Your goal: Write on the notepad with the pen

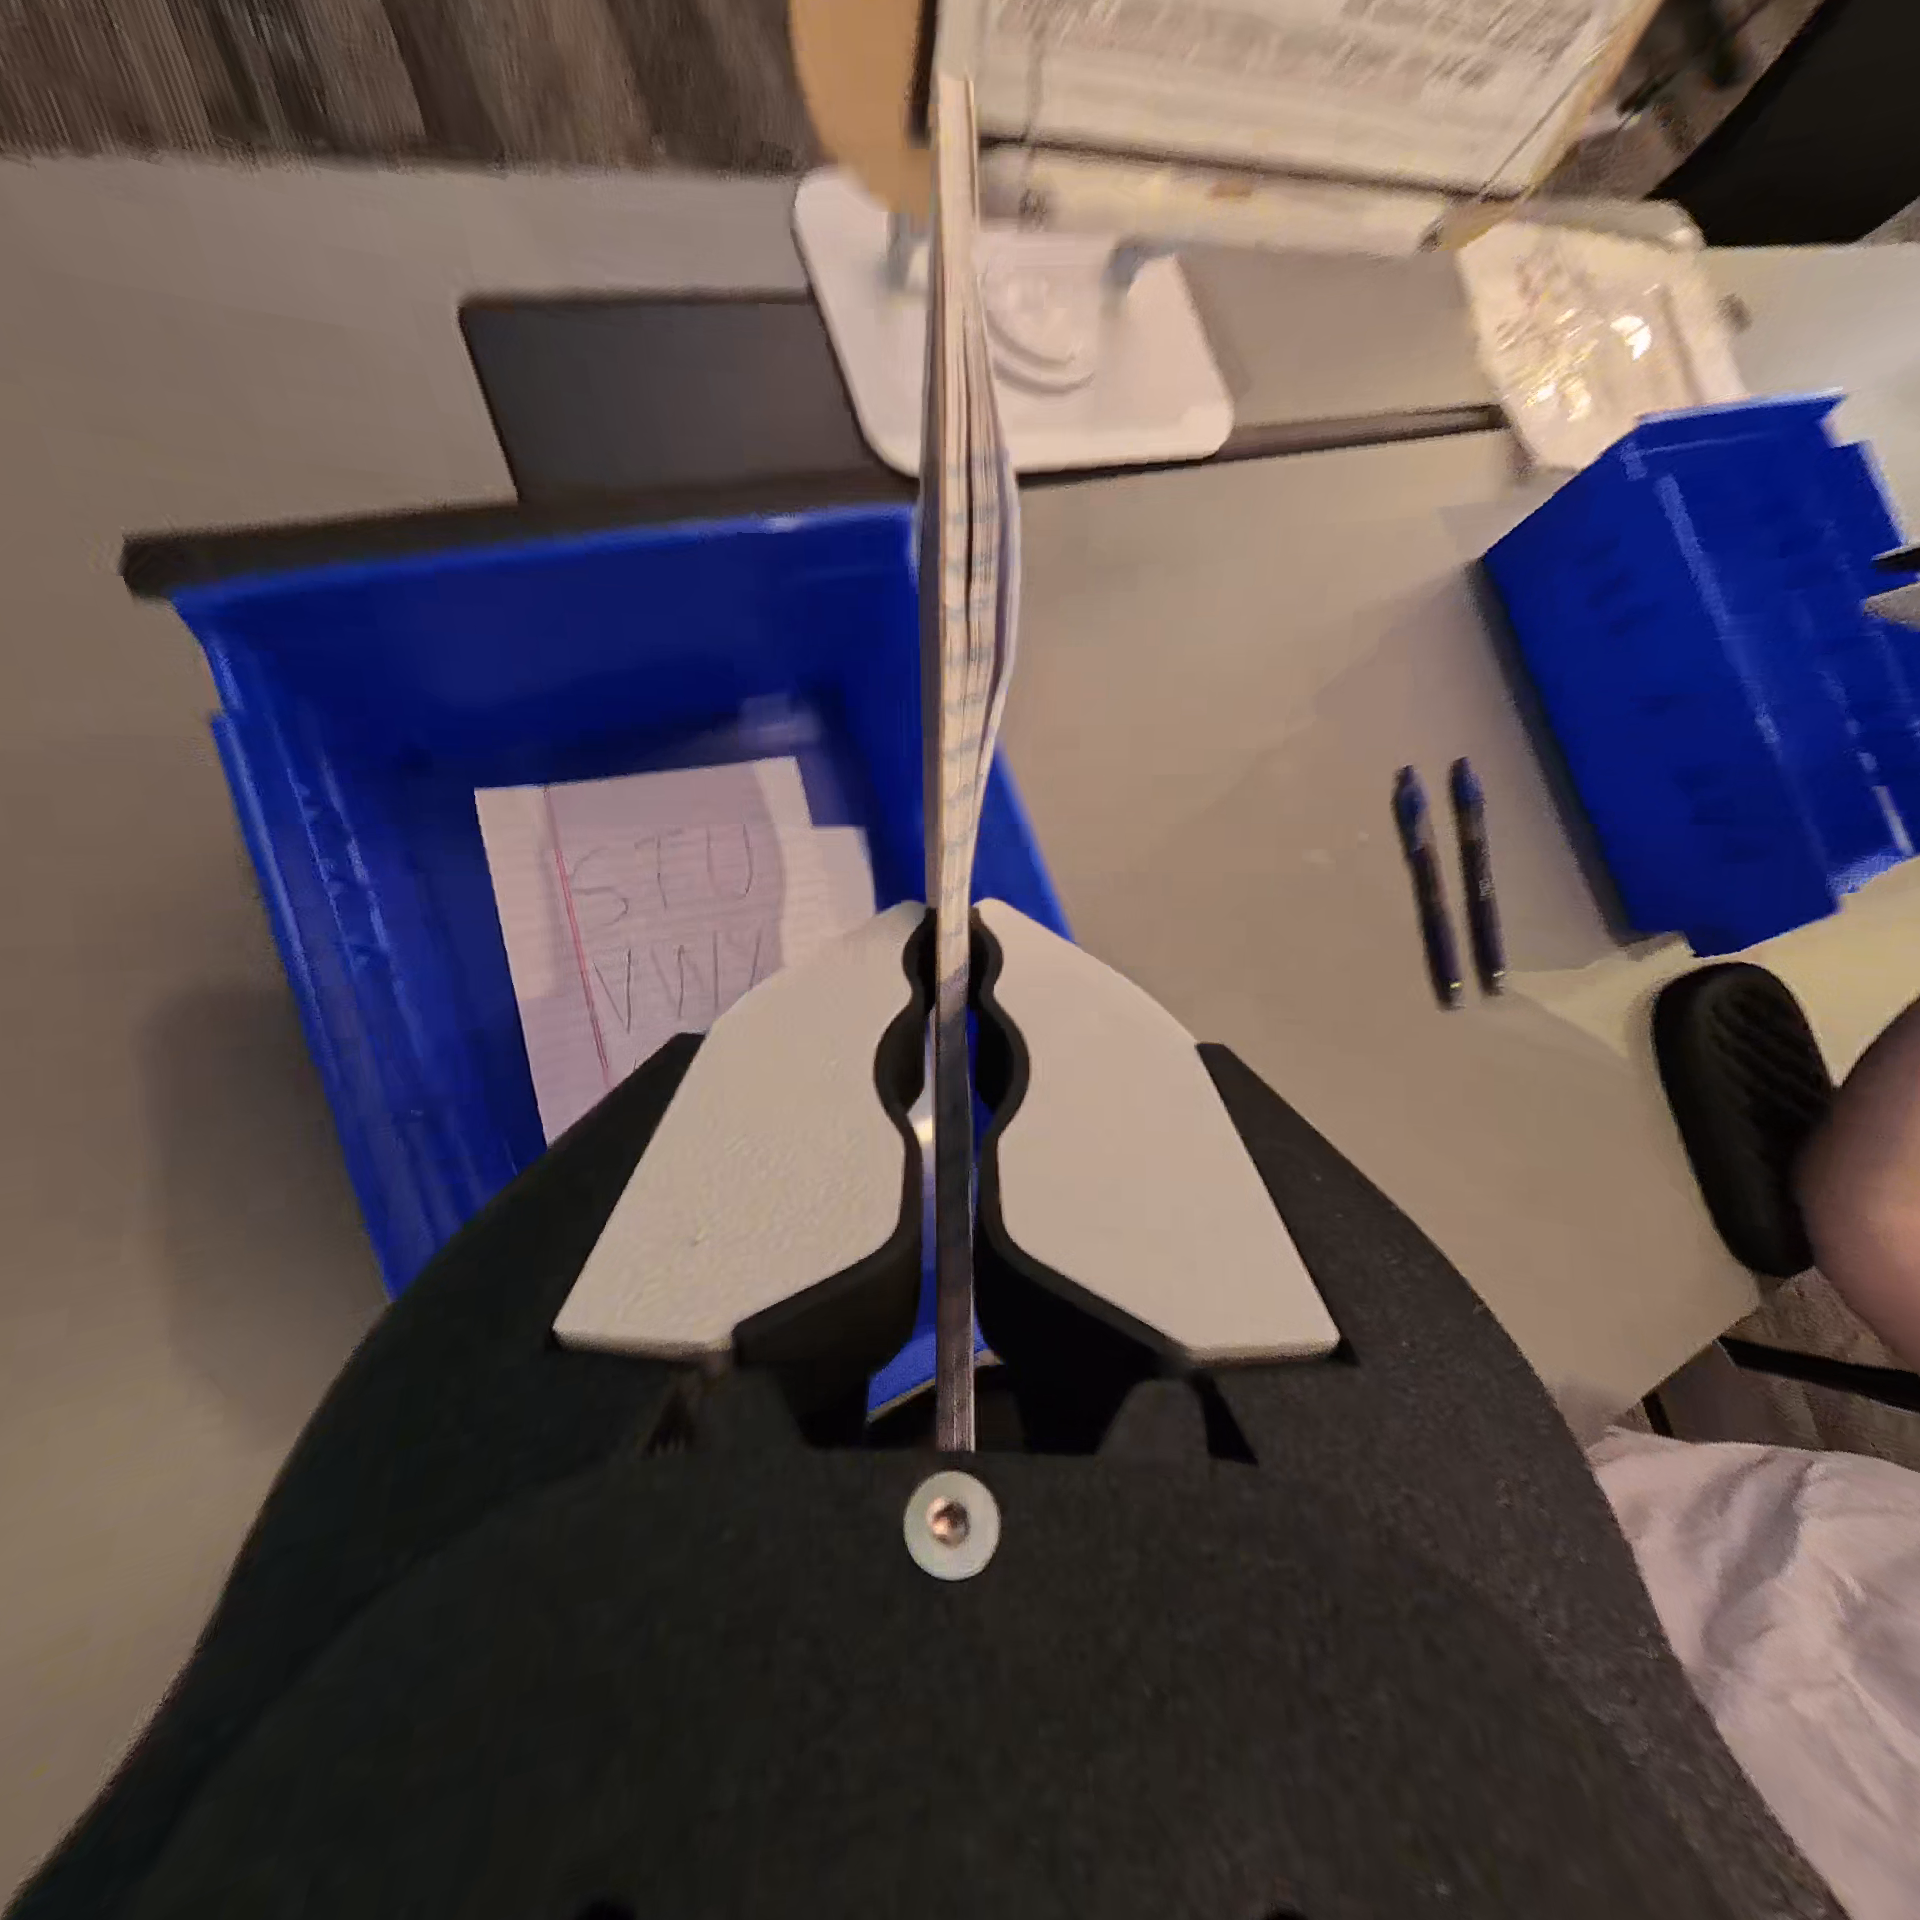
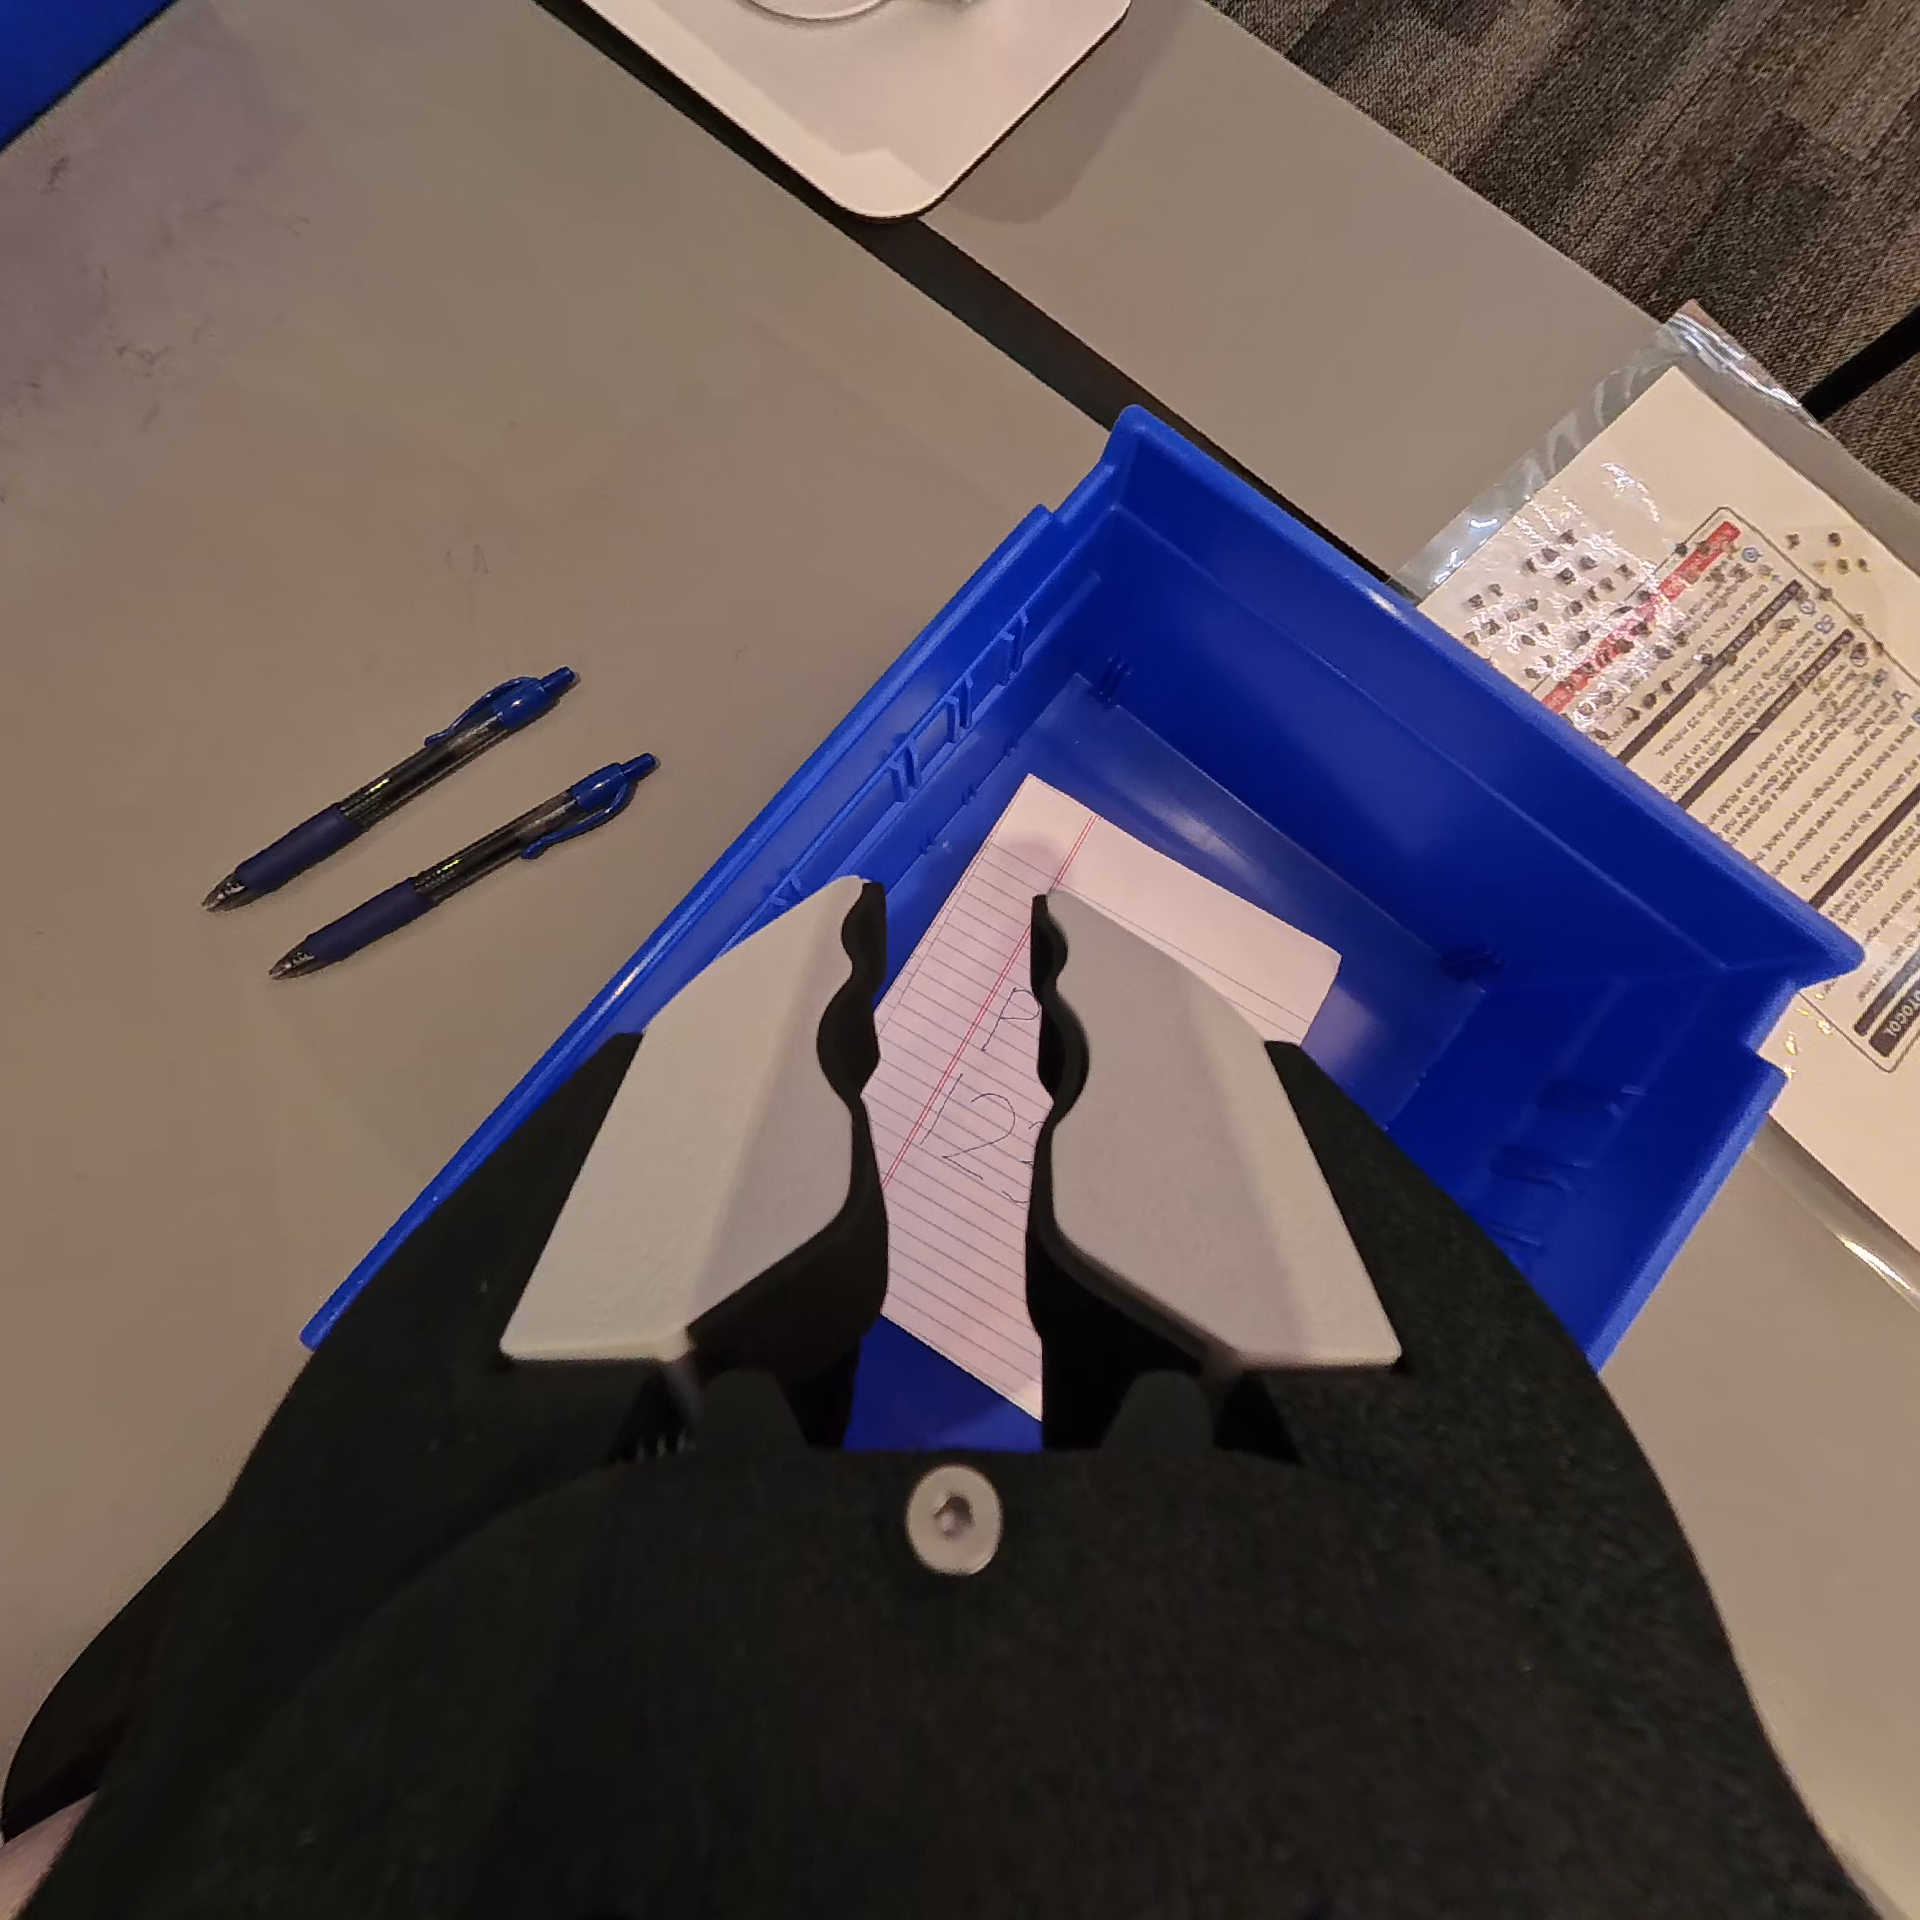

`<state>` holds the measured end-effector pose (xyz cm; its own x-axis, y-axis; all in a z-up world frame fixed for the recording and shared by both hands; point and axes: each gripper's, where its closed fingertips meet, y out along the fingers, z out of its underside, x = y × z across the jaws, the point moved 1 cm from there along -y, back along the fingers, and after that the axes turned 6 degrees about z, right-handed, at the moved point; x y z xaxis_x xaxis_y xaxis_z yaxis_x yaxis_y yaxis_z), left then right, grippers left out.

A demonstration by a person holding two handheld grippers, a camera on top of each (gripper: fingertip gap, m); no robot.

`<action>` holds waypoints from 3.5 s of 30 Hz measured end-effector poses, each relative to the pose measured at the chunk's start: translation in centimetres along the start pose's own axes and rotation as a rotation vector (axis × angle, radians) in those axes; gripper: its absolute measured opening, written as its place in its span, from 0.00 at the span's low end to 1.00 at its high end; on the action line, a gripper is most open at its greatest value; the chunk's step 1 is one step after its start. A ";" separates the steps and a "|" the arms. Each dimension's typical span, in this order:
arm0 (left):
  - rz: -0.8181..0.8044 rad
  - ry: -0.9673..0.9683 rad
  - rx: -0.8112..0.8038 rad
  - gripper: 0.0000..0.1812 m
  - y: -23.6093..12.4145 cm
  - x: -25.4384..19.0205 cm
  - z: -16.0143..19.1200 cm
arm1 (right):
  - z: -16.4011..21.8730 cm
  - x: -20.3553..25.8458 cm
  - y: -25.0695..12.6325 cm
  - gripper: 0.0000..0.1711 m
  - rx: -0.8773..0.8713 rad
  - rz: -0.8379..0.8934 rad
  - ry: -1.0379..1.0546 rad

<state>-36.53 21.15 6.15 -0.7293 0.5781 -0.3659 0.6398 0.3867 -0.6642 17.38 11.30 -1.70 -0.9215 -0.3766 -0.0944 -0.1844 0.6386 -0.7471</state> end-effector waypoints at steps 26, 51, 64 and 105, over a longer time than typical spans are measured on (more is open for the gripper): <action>0.421 -0.394 -0.137 0.02 19.5 -14.0 10.5 | -0.4 0.9 -0.8 0.15 -0.032 -0.021 -0.029; -0.232 0.053 -0.096 0.21 18.3 -12.3 10.1 | 0.0 0.6 -1.3 0.16 -0.032 -0.019 -0.027; -0.307 0.101 -0.470 0.22 2.1 -11.4 12.1 | -4.5 2.6 -3.4 0.15 -0.218 0.034 -0.073; 0.177 0.635 0.194 0.28 18.7 -16.2 19.5 | -8.1 15.6 0.0 0.18 -0.169 -0.150 -0.137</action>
<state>-17.45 4.97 -13.06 -0.2964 0.9528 -0.0659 0.6378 0.1461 -0.7562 0.23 10.87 2.16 -0.8269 -0.5555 -0.0877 -0.3804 0.6674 -0.6402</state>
